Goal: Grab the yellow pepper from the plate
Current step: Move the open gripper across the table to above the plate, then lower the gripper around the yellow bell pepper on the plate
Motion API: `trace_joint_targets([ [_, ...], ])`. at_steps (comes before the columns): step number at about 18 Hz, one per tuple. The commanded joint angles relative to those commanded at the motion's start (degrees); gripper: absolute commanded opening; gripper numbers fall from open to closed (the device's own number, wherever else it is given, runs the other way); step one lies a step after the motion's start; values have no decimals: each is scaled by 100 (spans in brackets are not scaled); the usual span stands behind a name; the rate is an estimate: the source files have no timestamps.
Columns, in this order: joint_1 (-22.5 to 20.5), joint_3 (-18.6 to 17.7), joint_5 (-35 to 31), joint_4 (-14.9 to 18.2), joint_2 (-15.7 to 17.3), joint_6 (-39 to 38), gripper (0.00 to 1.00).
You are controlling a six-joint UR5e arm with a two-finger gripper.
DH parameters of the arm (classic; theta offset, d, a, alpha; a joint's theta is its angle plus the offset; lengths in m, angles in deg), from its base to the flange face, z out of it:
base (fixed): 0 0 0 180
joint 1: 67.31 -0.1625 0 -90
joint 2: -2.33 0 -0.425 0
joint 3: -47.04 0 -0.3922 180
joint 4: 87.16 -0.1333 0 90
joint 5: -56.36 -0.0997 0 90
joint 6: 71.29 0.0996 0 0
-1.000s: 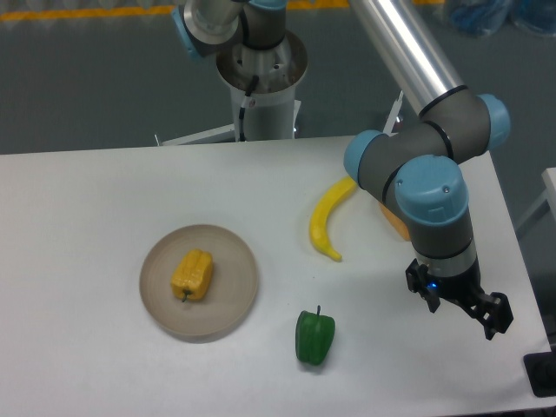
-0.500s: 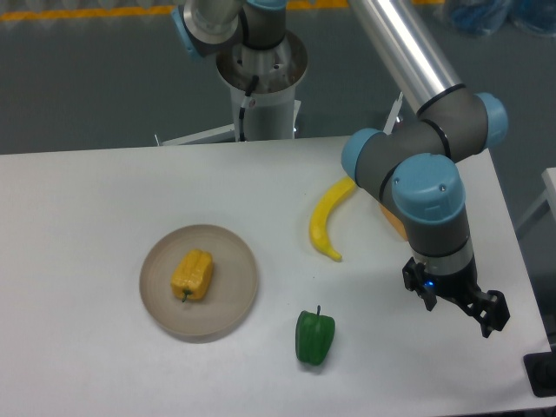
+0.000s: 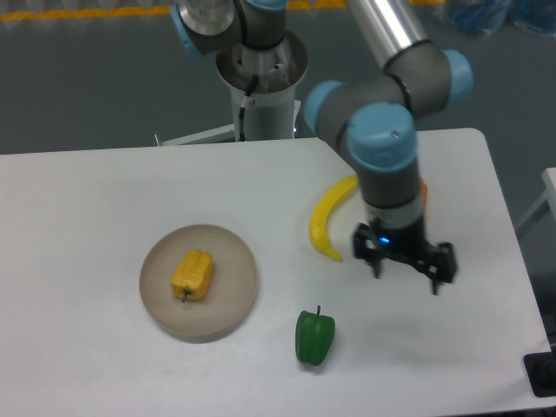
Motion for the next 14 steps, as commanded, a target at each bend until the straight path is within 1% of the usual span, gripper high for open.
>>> trace_joint_targets([
  [2,246,-413,326,-52,185,-388,100],
  [3,317,-537,405,-44,290,-529,100],
  [6,659,-941,494,-97,432,-846,100],
  [7,747,-1021,503,-97,467,-864,100],
  [9,1062,-1170,503,-105,467,-1021,100],
  [11,1300,-1337,494,-210,397,-1171,100],
  [12,1441,-1425,485,-411,310,-1267,100],
  [14,1626,-1469,450,-597,160,-1505,100],
])
